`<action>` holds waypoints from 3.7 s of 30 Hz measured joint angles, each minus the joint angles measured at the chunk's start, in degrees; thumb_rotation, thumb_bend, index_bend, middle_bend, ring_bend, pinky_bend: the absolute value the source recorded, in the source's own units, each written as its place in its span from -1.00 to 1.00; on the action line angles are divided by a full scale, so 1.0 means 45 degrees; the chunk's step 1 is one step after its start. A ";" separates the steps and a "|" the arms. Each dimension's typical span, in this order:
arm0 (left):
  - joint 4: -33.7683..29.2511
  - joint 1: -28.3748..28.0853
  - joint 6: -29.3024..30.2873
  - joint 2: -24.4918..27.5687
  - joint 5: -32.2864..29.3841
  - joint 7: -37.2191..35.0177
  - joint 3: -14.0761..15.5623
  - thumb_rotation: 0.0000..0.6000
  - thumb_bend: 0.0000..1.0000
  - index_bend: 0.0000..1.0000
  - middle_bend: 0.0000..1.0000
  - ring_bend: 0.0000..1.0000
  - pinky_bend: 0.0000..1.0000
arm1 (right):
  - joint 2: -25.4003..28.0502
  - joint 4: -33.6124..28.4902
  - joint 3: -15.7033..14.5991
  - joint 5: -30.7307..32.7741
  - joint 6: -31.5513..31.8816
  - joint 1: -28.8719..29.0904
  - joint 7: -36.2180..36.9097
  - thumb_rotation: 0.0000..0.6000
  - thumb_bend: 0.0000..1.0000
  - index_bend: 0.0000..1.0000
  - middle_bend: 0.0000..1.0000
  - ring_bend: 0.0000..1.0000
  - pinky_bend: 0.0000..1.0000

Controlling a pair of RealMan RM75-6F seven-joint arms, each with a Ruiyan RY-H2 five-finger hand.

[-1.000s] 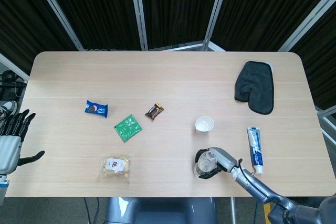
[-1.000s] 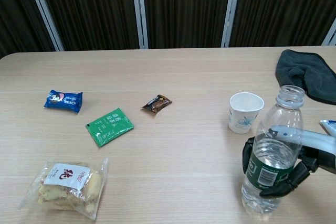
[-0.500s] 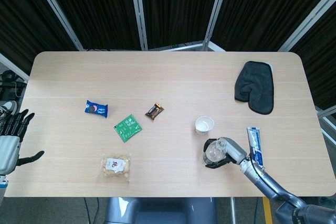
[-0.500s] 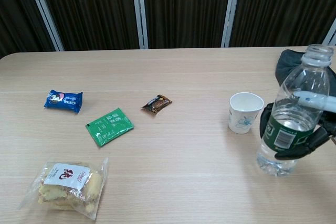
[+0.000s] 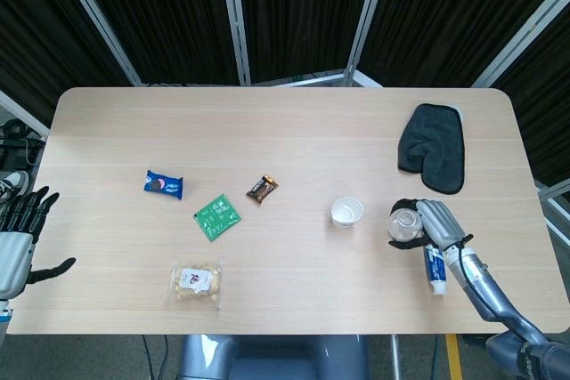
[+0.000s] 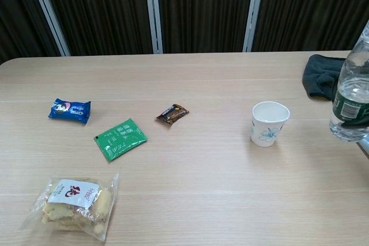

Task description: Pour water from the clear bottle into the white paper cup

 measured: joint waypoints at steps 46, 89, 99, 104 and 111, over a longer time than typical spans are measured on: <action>0.0135 -0.0150 -0.0410 -0.0083 -0.0558 0.0172 -0.0155 1.00 -1.00 -1.00 -1.00 -1.00 -1.00 | -0.2933 0.1922 0.2069 0.5057 -0.0404 0.1236 -1.4728 1.00 0.28 0.17 0.30 0.05 -0.04; 0.0064 -0.0261 -0.0692 -0.0059 -0.0964 0.0363 -0.0241 1.00 -1.00 -1.00 -1.00 -1.00 -1.00 | -0.3960 0.3045 0.2102 0.4493 0.1276 0.1590 -1.7743 1.00 0.29 0.18 0.31 0.08 0.00; 0.0031 -0.0257 -0.0700 -0.0030 -0.0970 0.0365 -0.0229 1.00 -1.00 -1.00 -1.00 -1.00 -1.00 | -0.4152 0.3222 0.1884 0.4030 0.1547 0.1562 -1.8101 1.00 0.29 0.18 0.31 0.09 0.00; 0.0029 -0.0267 -0.0731 -0.0019 -0.0998 0.0347 -0.0233 1.00 -1.00 -1.00 -1.00 -1.00 -1.00 | -0.4267 0.3526 0.1843 0.3823 0.1661 0.1571 -1.8235 1.00 0.29 0.18 0.31 0.10 0.00; 0.0027 -0.0268 -0.0732 -0.0013 -0.1007 0.0363 -0.0233 1.00 -1.00 -1.00 -1.00 -1.00 -1.00 | -0.4395 0.3919 0.1962 0.3811 0.1594 0.1555 -1.8287 1.00 0.29 0.18 0.31 0.10 0.00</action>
